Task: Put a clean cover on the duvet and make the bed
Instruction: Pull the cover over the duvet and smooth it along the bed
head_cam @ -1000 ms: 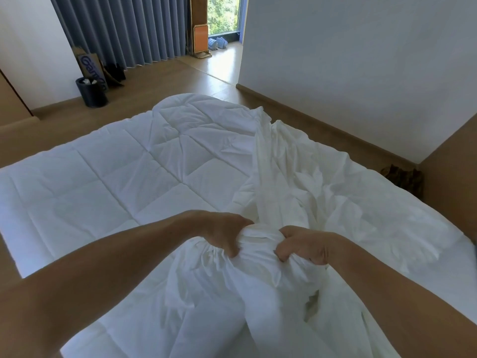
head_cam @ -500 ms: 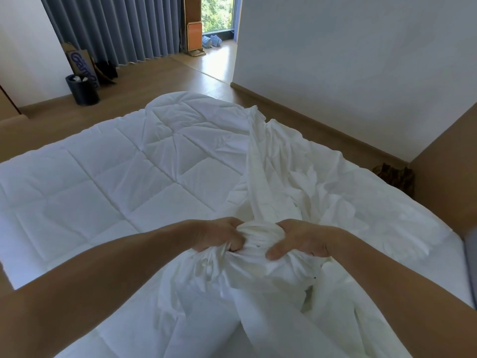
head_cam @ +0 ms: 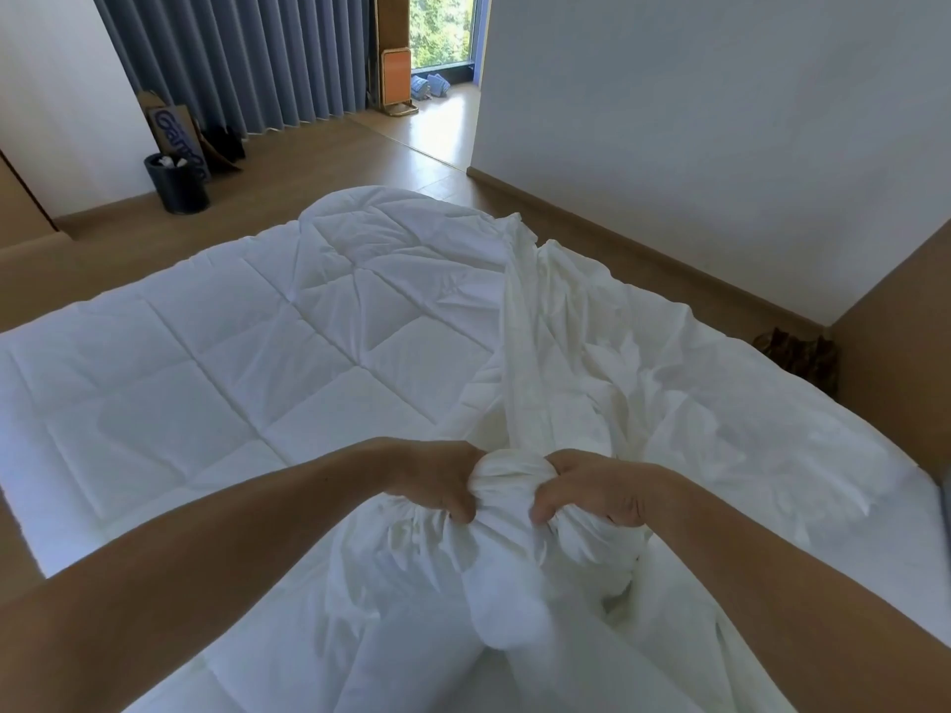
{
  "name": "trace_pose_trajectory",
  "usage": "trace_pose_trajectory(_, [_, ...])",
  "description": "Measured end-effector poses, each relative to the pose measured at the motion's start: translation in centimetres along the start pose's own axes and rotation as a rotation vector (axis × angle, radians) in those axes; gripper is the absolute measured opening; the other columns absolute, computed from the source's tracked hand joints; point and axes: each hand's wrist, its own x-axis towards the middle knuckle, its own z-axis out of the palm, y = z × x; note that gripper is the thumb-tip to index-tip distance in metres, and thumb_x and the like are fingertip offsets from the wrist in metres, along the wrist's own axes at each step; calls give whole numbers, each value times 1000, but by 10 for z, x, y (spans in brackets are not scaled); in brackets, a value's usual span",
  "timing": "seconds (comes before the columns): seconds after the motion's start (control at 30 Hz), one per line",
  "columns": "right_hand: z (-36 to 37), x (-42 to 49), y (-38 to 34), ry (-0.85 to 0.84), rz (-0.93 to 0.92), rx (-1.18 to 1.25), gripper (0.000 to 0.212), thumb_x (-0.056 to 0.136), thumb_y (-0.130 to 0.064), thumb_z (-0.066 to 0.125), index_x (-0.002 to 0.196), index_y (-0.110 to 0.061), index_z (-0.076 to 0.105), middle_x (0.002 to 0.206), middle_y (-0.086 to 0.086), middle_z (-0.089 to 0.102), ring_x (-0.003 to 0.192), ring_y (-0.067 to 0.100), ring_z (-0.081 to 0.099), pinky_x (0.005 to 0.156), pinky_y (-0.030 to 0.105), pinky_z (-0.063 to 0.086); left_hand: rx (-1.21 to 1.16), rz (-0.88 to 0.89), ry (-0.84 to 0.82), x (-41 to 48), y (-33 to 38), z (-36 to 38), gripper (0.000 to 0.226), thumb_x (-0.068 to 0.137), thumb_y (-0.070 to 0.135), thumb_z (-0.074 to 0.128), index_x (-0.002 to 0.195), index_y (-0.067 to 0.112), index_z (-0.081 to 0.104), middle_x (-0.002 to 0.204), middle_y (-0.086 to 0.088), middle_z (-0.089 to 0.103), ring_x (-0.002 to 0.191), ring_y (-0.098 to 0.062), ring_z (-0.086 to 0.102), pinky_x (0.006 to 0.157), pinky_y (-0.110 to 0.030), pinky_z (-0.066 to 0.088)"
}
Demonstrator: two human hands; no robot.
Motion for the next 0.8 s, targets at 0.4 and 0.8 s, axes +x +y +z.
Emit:
trace_pose_trajectory(0.4, [-4, -4, -15, 17, 10, -364, 46, 64, -21, 89, 106, -17, 72, 101, 3, 74, 95, 22, 71, 93, 39, 57, -699, -74, -128, 4, -11, 12, 57, 55, 5, 57, 111, -3, 64, 91, -18, 64, 79, -33, 64, 74, -37, 53])
trace_pose_trajectory(0.8, [3, 6, -5, 16, 16, 137, 34, 74, -11, 71, 107, -4, 71, 94, 11, 71, 85, 23, 68, 78, 32, 55, 338, -38, 196, 6, 9, 2, 46, 73, 14, 75, 115, 15, 57, 94, 1, 61, 85, -20, 59, 62, -22, 43])
